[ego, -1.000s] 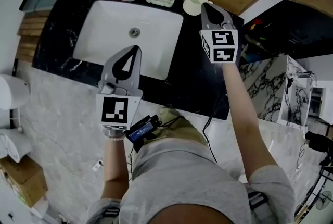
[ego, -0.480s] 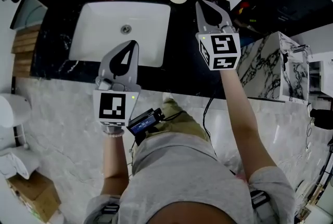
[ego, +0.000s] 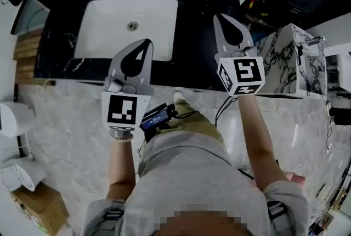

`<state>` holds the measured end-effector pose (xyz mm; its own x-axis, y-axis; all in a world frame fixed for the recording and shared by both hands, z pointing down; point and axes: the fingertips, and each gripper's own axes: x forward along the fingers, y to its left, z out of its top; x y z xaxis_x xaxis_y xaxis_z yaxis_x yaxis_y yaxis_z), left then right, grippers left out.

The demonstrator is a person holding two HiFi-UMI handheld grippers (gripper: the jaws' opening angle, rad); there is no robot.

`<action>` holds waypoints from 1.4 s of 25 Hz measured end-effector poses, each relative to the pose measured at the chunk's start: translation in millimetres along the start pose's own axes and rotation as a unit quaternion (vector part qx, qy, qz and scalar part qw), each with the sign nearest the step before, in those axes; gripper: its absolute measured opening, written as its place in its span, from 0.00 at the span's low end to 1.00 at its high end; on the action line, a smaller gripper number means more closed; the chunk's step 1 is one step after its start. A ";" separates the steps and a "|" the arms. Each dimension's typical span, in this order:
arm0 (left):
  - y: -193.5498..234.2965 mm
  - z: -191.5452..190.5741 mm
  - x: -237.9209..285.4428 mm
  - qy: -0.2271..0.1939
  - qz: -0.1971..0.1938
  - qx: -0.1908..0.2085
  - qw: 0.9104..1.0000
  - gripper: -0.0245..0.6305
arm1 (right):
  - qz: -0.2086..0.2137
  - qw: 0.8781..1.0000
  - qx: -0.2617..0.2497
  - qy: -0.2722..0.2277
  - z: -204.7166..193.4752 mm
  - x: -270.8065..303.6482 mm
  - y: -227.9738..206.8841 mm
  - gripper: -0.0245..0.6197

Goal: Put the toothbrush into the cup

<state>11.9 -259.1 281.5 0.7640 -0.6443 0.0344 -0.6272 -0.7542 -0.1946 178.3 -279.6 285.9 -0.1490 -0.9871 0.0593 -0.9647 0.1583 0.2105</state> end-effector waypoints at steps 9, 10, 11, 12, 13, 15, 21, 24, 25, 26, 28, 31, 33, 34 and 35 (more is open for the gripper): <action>-10.7 2.0 -12.3 -0.005 -0.018 0.001 1.000 0.05 | -0.015 1.000 0.017 0.008 -7.2 -48.0 12.5 0.02; -12.1 0.6 -12.5 -0.005 -0.020 0.000 1.000 0.05 | -0.016 1.000 0.017 0.010 -8.7 -52.0 15.0 0.02; -13.4 -1.2 -12.7 -0.003 -0.023 0.000 1.000 0.05 | -0.014 1.000 0.015 0.013 -10.4 -55.3 18.0 0.02; -14.5 -3.2 -12.7 0.000 -0.026 -0.001 1.000 0.05 | -0.011 1.000 0.014 0.016 -12.2 -58.0 21.0 0.02; -15.4 -5.1 -12.5 0.003 -0.028 -0.001 1.000 0.05 | -0.008 1.000 0.014 0.019 -14.0 -60.4 23.8 0.03; -16.3 -8.7 -11.9 0.008 -0.033 -0.004 0.999 0.05 | -0.005 1.000 0.018 0.023 -16.9 -64.3 28.0 0.02; -14.7 -13.1 -10.1 0.013 -0.033 -0.009 0.999 0.05 | -0.007 0.999 0.032 0.028 -21.1 -74.7 28.8 0.03; -12.9 -13.5 -10.4 0.014 -0.032 -0.009 0.999 0.05 | -0.008 0.999 0.042 0.028 -20.8 -76.8 27.2 0.02; -12.1 -13.5 -10.5 0.014 -0.031 -0.009 0.999 0.05 | -0.007 0.999 0.043 0.029 -20.4 -76.8 27.2 0.02; -11.5 -13.6 -10.4 0.014 -0.031 -0.010 0.999 0.05 | -0.006 0.999 0.043 0.029 -20.2 -76.7 27.3 0.02; -10.6 -14.1 -10.2 0.014 -0.030 -0.010 0.999 0.05 | -0.005 0.999 0.042 0.030 -20.1 -76.2 27.7 0.02; -10.4 -14.1 -10.5 0.013 -0.030 -0.011 0.999 0.05 | -0.004 0.999 0.040 0.031 -20.1 -76.3 28.4 0.02; -9.8 -15.3 -10.8 0.013 -0.027 -0.014 0.999 0.05 | -0.005 0.999 0.039 0.030 -20.1 -76.4 28.3 0.02; -9.6 -15.7 -10.8 0.013 -0.026 -0.015 0.999 0.05 | -0.005 0.999 0.039 0.030 -20.1 -76.3 28.1 0.02; -9.5 -15.0 -10.6 0.013 -0.027 -0.015 0.999 0.05 | -0.006 0.999 0.039 0.030 -20.0 -76.1 27.9 0.02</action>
<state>7.5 -247.1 297.7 0.7926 -0.6057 0.0696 -0.5900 -0.7908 -0.1630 167.1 -199.5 306.8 -0.1268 -0.9850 0.1172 -0.9806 0.1423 0.1348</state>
